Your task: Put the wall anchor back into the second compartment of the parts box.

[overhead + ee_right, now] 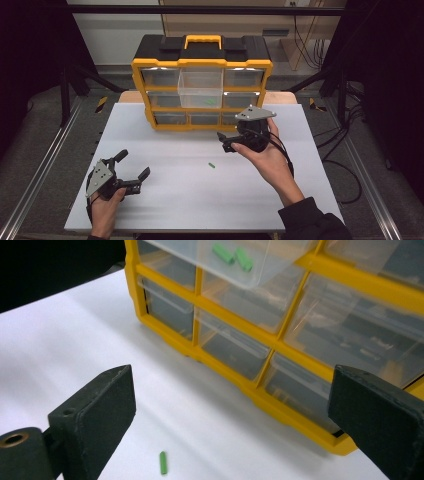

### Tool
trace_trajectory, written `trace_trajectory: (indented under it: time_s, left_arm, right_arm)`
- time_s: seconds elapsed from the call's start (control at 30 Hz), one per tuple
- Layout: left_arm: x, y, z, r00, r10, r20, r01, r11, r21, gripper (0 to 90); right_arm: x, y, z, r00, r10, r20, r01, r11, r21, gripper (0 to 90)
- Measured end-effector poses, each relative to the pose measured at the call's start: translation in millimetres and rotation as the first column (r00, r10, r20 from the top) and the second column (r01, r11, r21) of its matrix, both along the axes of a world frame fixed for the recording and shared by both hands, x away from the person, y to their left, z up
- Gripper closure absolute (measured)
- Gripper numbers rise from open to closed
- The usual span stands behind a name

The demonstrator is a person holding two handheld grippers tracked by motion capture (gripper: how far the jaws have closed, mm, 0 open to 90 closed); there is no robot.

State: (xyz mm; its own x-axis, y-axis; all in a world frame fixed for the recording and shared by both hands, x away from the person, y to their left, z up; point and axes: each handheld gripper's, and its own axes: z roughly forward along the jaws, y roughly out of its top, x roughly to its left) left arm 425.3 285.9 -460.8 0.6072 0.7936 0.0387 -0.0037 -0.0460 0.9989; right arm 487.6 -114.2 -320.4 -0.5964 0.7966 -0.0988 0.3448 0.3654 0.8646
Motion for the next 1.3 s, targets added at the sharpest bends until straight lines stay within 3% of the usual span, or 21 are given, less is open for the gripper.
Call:
trace_trajectory:
  time_s: [0.77, 1.3]
  left_arm:
    - [0.3, -2.1, -0.3, 1.0000, -0.006, -0.001, 0.006, 0.9999, 0.008, 0.2]
    - [0.2, -1.9, 0.0, 1.0000, -0.005, 0.004, 0.005, 1.0000, 0.008, 0.2]
  right_arm:
    - [1.6, 2.6, -58.7, 0.9932, -0.002, -0.116, 0.003, 1.000, 0.003, 6.5]
    - [7.5, 11.3, -87.9, 0.9860, 0.017, -0.166, -0.023, 0.999, -0.036, 6.7]
